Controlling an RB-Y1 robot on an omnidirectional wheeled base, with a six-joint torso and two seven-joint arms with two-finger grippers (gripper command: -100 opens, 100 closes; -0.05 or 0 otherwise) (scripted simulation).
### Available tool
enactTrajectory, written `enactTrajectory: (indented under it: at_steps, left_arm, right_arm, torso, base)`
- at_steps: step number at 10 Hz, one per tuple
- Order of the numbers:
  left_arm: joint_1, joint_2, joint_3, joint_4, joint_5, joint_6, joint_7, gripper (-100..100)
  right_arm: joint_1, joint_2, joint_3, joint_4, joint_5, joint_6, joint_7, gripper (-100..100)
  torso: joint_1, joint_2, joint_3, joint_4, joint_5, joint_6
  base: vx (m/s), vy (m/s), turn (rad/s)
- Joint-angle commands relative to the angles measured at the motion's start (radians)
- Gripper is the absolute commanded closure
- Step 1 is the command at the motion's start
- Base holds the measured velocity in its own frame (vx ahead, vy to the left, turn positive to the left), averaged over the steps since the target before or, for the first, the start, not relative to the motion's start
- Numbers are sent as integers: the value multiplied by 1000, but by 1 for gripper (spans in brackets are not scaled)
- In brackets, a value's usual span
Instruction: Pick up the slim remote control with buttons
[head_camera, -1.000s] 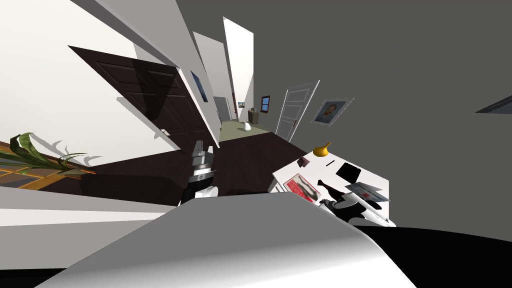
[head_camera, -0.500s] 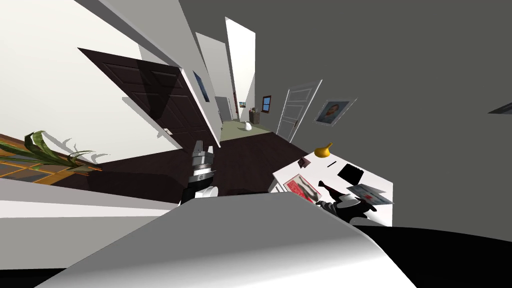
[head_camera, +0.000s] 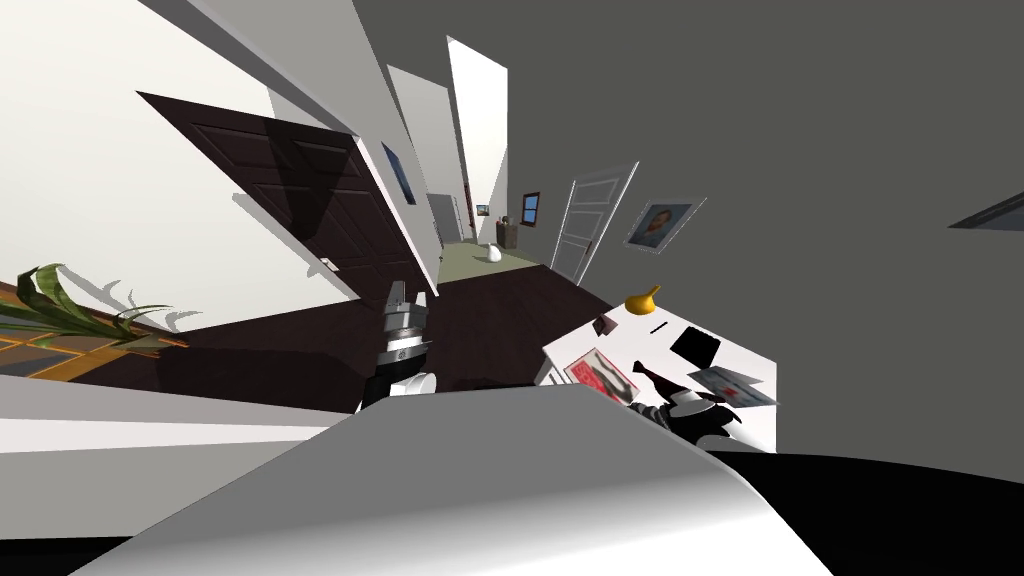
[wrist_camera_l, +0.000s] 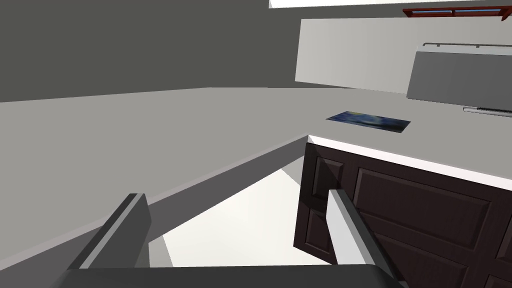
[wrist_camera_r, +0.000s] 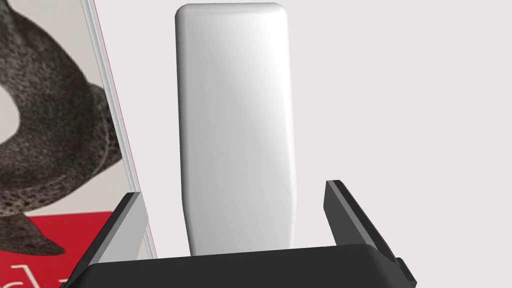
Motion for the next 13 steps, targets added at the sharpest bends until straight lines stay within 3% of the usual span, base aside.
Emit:
enactTrajectory:
  at_steps: [1, 3, 4, 8, 9, 10, 13]
  left_arm:
    - [0, 0, 0, 0, 0, 0, 0, 0]
    - [0, 0, 0, 0, 0, 0, 0, 0]
    - [0, 0, 0, 0, 0, 0, 0, 0]
    - [0, 0, 0, 0, 0, 0, 0, 0]
    - [0, 0, 0, 0, 0, 0, 0, 0]
    - [0, 0, 0, 0, 0, 0, 0, 0]
    - [0, 0, 0, 0, 0, 0, 0, 0]
  right_arm:
    - [6, 31, 6, -21, -5, -16, 5, -100]
    - [5, 21, 5, -6, -5, -22, 5, -100]
    - [5, 23, 5, -10, -5, -20, 5, 100]
    - [6, 23, 5, -10, -5, -20, 5, 100]
    - [6, 23, 5, -10, -5, -20, 5, 0]
    - [2, 9, -1, -26, 0, 12, 0, 100]
    - [-2, -18, -10, -32, 7, 46, -6, 100]
  torso:
    - [0, 0, 0, 0, 0, 0]
    - [-7, -1, -1, -1, -6, -1]
    - [-8, -1, -1, -1, -6, -1]
    - [-8, -1, -1, 0, -6, -1]
    - [-8, -1, -1, 0, -6, -1]
    - [-8, -1, -1, 0, -6, -1]
    - [-3, 2, 1, 0, -4, -1]
  base:
    - [30, -45, -40]
    - [8, -11, -6]
    - [0, 0, 0]
    - [0, 0, 0]
    - [0, 0, 0]
    - [-23, 31, 59]
    - [-33, 49, 44]
